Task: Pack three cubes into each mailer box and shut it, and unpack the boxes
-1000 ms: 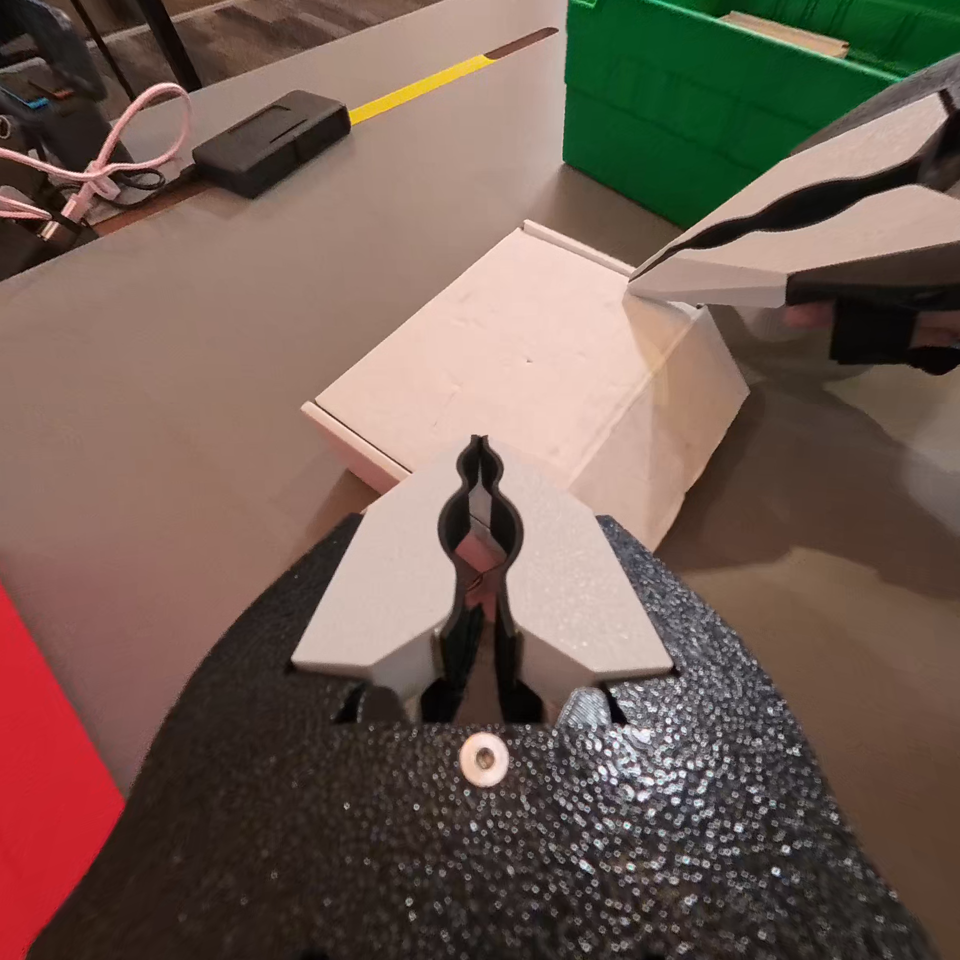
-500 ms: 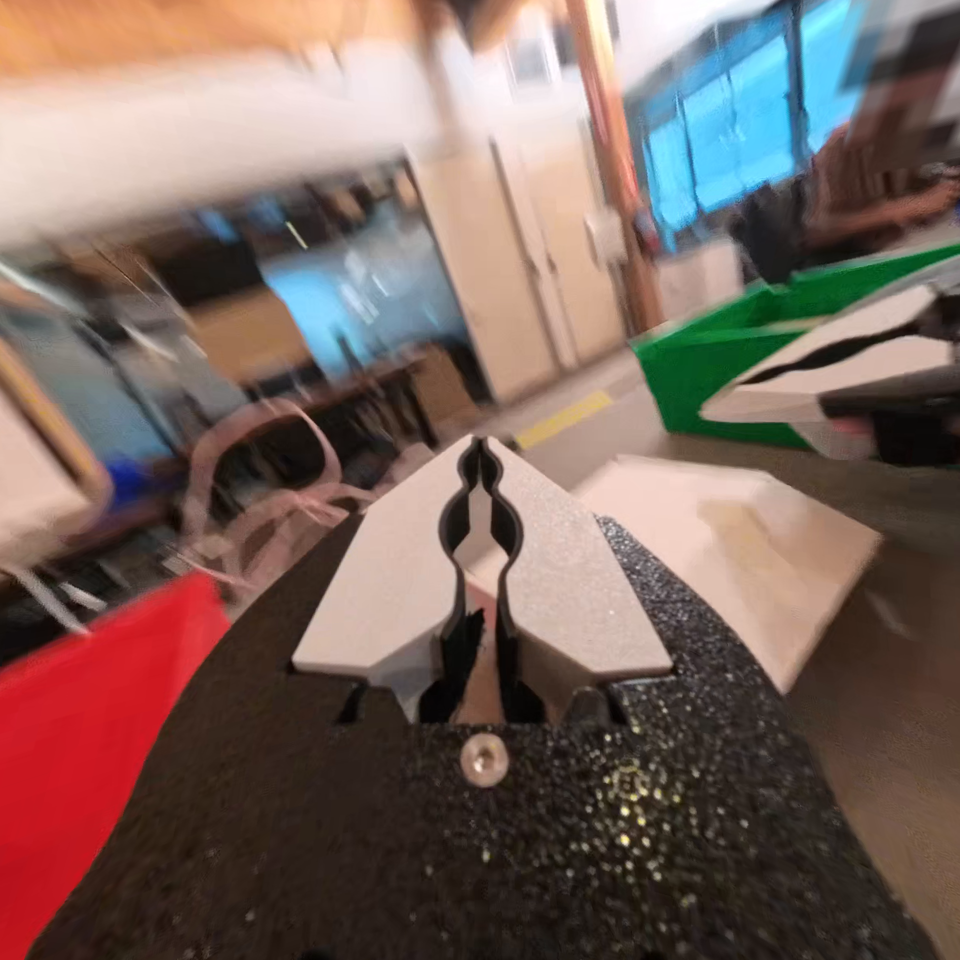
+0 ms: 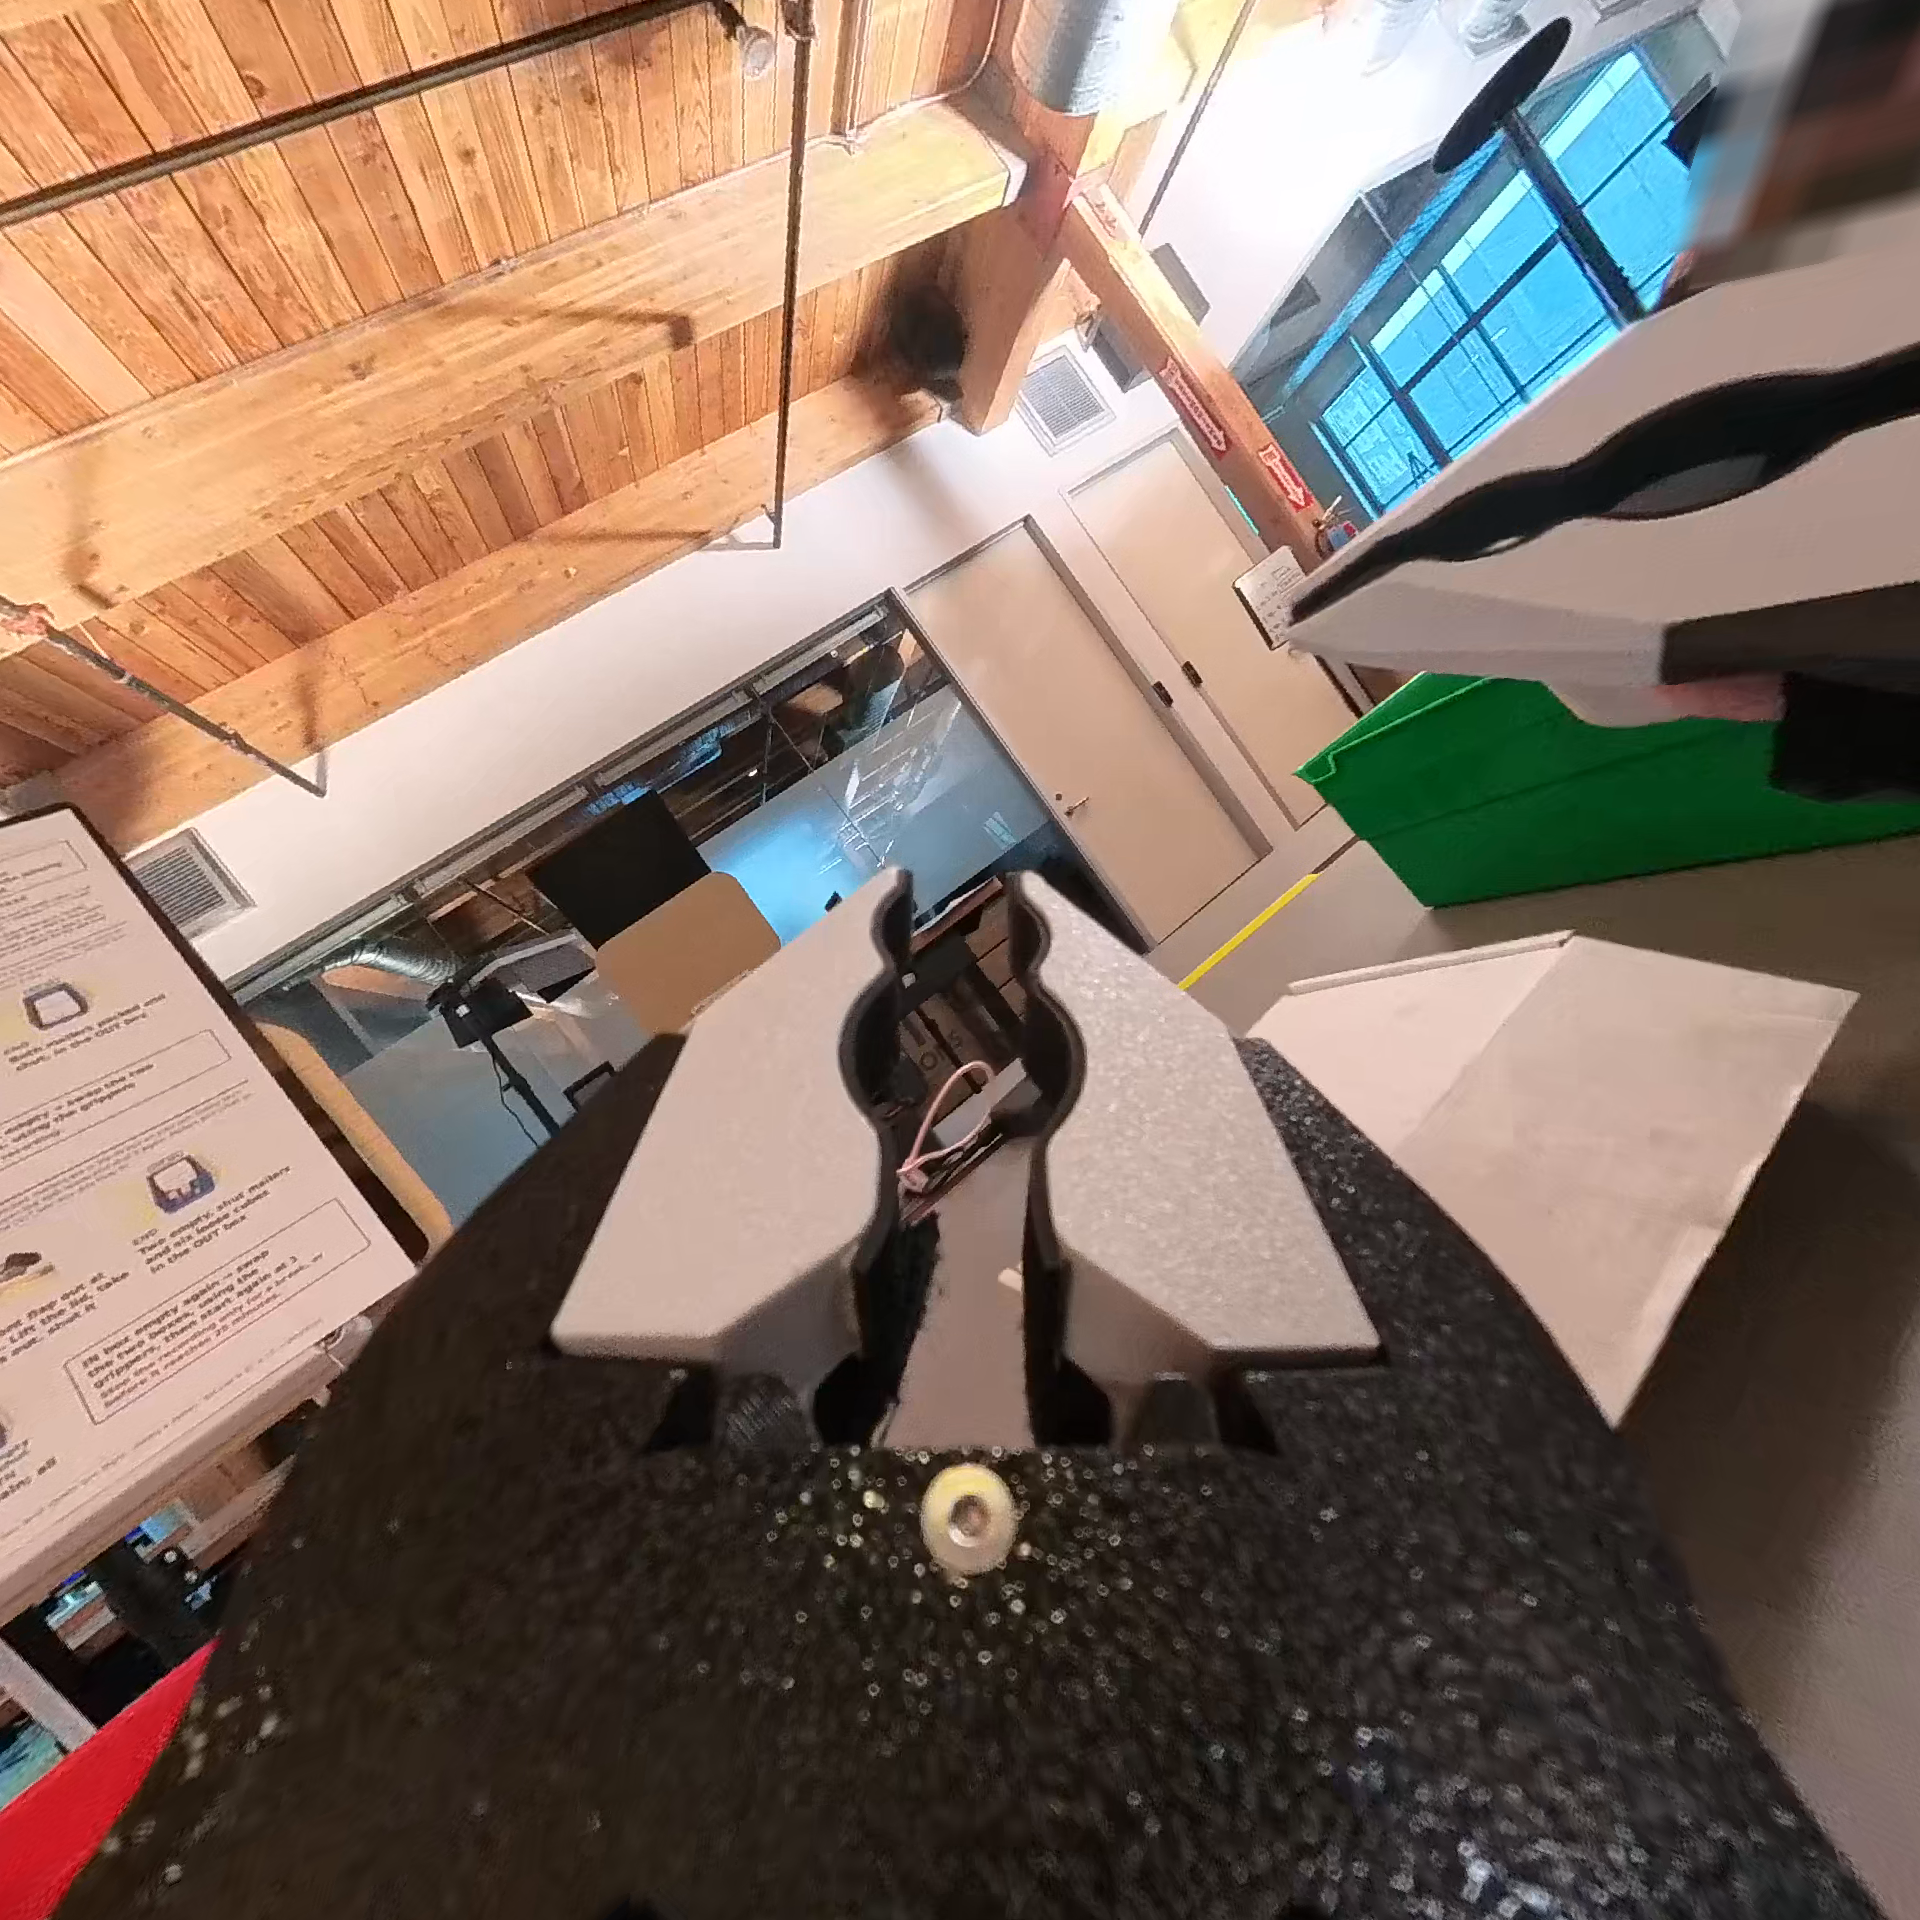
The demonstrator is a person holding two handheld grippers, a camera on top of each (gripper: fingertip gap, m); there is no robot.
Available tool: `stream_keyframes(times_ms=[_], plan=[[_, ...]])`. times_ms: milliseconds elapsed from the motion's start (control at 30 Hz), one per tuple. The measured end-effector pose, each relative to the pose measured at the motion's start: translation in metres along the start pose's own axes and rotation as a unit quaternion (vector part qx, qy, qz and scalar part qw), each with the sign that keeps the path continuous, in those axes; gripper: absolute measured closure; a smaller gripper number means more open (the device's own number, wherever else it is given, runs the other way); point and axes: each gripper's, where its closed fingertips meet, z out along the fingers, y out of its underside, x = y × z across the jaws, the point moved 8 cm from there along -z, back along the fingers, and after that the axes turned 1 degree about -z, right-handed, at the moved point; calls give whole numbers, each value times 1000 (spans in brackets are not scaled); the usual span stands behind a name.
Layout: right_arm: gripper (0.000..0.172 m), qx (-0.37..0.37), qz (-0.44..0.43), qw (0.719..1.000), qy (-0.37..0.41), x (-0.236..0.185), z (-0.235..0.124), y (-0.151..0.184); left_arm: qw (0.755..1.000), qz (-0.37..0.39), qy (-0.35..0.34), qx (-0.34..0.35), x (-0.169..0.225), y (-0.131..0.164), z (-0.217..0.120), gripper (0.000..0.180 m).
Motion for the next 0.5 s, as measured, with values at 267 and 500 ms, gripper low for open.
stream_keyframes(times_ms=[267,500], plan=[[169,21,57,998,-31,-7,-7,-4,1000,-2,-30,-4,-9,2,-3,165],[168,47,42,998,7,13,-26,-1,991,-85,100,12,-4,0,2,118]])
